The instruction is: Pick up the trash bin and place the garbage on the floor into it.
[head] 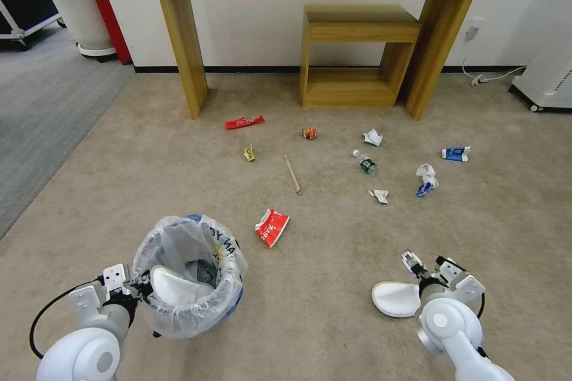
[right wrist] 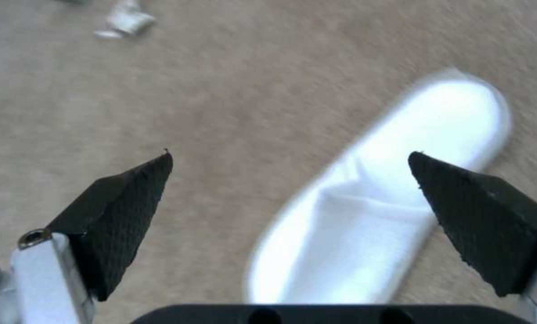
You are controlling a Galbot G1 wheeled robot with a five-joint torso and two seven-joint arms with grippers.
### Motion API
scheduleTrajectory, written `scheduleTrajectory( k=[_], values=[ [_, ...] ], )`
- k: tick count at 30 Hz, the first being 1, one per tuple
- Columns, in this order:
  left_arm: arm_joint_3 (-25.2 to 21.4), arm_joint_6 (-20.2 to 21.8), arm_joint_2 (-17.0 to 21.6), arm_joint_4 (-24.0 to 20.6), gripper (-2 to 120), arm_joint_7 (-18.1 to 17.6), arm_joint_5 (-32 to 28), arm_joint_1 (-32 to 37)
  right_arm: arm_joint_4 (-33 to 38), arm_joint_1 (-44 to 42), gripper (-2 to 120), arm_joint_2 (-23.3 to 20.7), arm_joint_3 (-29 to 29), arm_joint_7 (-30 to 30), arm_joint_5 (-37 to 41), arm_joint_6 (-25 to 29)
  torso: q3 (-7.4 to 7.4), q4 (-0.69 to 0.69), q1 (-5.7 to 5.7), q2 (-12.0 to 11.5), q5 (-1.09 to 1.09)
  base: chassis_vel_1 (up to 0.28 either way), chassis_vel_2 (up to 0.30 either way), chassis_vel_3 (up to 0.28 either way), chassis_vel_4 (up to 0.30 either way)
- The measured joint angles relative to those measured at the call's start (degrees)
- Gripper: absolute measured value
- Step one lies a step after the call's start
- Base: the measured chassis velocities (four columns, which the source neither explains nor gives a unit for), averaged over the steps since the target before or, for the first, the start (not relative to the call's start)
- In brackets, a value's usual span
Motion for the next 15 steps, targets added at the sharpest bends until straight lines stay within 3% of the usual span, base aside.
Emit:
scheduleTrajectory(
  k=[15],
  values=[
    [0.1, -0.4, 0.2, 1.4, 1, 0.1, 0.2, -0.5, -15.2, 8.1, 100, 6.5, -3.5, 2.3, -2.0, 0.0, 0.00, 0.01, 0.00, 0.0, 0.00, 0.000, 0.000, 0.000, 0.000]
  ],
)
